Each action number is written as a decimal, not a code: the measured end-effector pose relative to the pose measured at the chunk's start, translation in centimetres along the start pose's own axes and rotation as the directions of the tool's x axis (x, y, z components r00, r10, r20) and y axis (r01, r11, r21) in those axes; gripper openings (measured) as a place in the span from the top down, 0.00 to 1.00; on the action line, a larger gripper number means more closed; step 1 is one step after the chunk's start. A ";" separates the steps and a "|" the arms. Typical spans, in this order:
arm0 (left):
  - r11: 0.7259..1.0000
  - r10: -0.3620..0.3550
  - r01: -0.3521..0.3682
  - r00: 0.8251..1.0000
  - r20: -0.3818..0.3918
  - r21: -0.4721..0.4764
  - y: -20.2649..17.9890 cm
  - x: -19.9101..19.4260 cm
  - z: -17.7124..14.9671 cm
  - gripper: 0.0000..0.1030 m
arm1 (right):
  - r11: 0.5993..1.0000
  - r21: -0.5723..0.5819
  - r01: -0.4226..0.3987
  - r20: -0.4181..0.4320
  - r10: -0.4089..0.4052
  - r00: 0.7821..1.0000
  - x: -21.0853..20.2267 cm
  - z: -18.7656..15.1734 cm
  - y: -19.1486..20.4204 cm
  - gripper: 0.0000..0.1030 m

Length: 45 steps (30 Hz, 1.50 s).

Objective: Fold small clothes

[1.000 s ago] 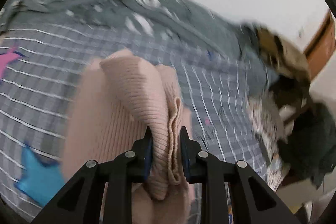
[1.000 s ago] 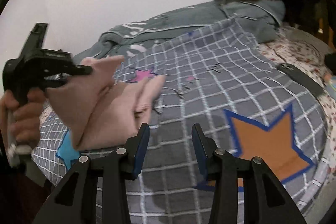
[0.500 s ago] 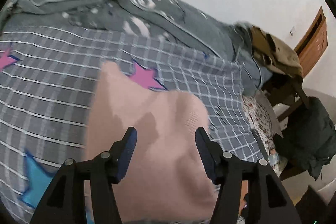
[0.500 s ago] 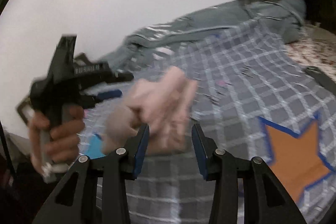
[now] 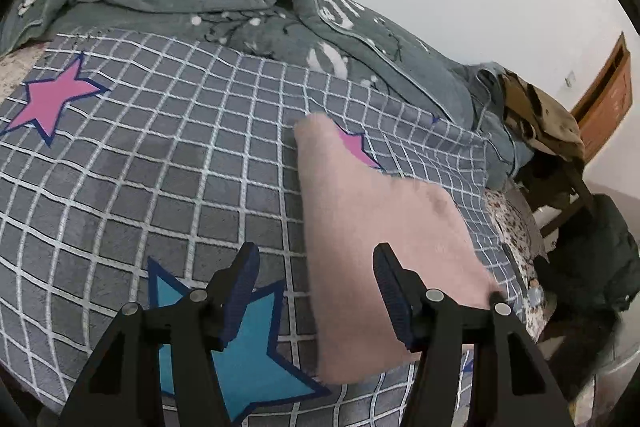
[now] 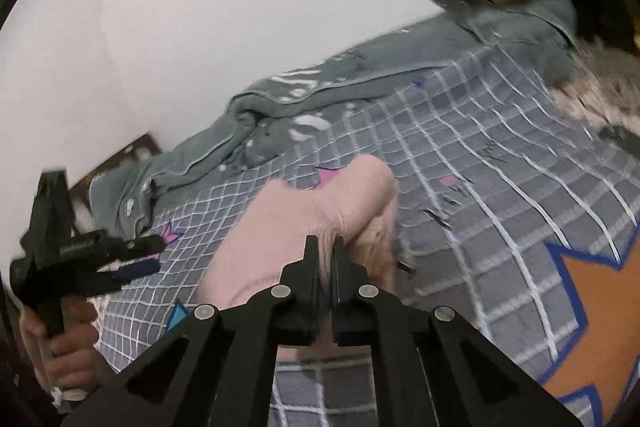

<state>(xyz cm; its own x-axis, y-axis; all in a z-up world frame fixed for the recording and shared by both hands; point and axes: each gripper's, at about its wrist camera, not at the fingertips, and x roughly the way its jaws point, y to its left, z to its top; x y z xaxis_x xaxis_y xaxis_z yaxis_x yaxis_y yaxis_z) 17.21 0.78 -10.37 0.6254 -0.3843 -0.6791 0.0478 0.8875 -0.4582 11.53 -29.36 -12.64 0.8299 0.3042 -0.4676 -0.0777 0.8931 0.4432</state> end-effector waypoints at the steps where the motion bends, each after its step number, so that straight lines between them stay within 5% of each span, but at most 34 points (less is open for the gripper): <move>1: 1.000 -0.004 0.004 1.000 -0.015 0.008 -0.1 0.5 -0.2 0.45 | 0.999 0.013 0.032 -0.044 -0.031 0.999 0.9 -0.4 -0.7 0.96; 4: 1.000 -0.017 0.018 0.998 -0.059 0.021 -0.8 2.1 -0.9 0.45 | 0.998 -0.012 0.069 -0.169 -0.070 0.983 3.4 -2.4 -1.4 0.96; 10: 0.999 -0.024 0.028 0.996 -0.082 0.042 -0.5 3.2 -1.7 0.45 | 0.997 -0.073 0.032 -0.093 -0.039 0.995 1.0 0.4 0.6 0.86; 14: 0.999 -0.018 0.020 0.997 -0.082 0.035 0.1 3.1 -1.4 0.45 | 0.992 -0.119 0.031 -0.092 -0.042 0.995 2.8 2.5 2.0 0.64; 17: 0.999 -0.002 0.005 0.998 -0.070 0.048 0.4 2.9 -1.0 0.45 | 0.992 -0.111 0.066 -0.115 -0.079 0.990 5.9 3.4 1.8 0.64; 19: 0.999 0.009 -0.006 0.998 -0.067 0.051 0.6 2.9 -0.5 0.45 | 0.989 -0.111 0.097 -0.164 -0.114 0.980 7.8 3.2 1.5 0.77; 22: 0.999 -0.006 0.008 0.998 -0.059 0.041 0.9 3.1 0.0 0.45 | 0.988 -0.153 0.029 -0.080 -0.041 0.996 6.0 3.5 1.3 0.89; 24: 0.999 -0.029 0.030 0.998 -0.054 0.036 0.8 3.3 0.2 0.45 | 0.999 -0.032 -0.036 -0.018 0.035 0.999 4.2 4.0 -1.2 0.91; 28: 0.995 -0.097 0.099 0.993 -0.069 0.025 0.0 4.3 0.4 0.45 | 0.998 0.045 0.033 -0.187 -0.024 0.982 7.6 2.5 -4.2 0.89; 29: 0.992 -0.123 0.125 0.990 -0.074 0.026 -0.2 4.6 0.5 0.44 | 0.999 0.045 0.027 -0.185 -0.018 0.983 7.4 2.4 -4.4 0.86; 32: 0.989 -0.135 0.140 0.986 -0.096 0.047 -0.8 5.9 0.7 0.42 | 0.998 0.059 0.017 -0.152 -0.008 0.988 5.7 3.4 -4.1 0.56; 38: 0.986 -0.169 0.169 0.972 -0.162 -0.014 0.0 8.9 0.9 0.42 | 1.000 0.029 -0.007 -0.237 0.013 0.971 7.7 3.8 -2.7 0.53; 41: 0.982 -0.187 0.182 0.968 -0.167 -0.046 0.5 9.8 1.0 0.40 | 0.999 0.048 0.003 -0.302 0.012 0.953 9.5 3.0 -3.4 0.39; 45: 0.983 -0.185 0.182 0.967 -0.174 -0.034 0.2 10.9 1.1 0.41 | 0.997 0.073 -0.021 -0.308 0.043 0.950 10.1 2.5 -4.0 0.35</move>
<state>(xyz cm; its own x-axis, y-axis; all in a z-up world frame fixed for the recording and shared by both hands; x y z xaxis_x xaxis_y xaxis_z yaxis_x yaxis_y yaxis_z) 24.89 -2.92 -17.30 0.4601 -0.5803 -0.6720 0.1347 0.7937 -0.5932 21.59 -30.72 -17.17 0.6152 0.4295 -0.6611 -0.0544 0.8597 0.5078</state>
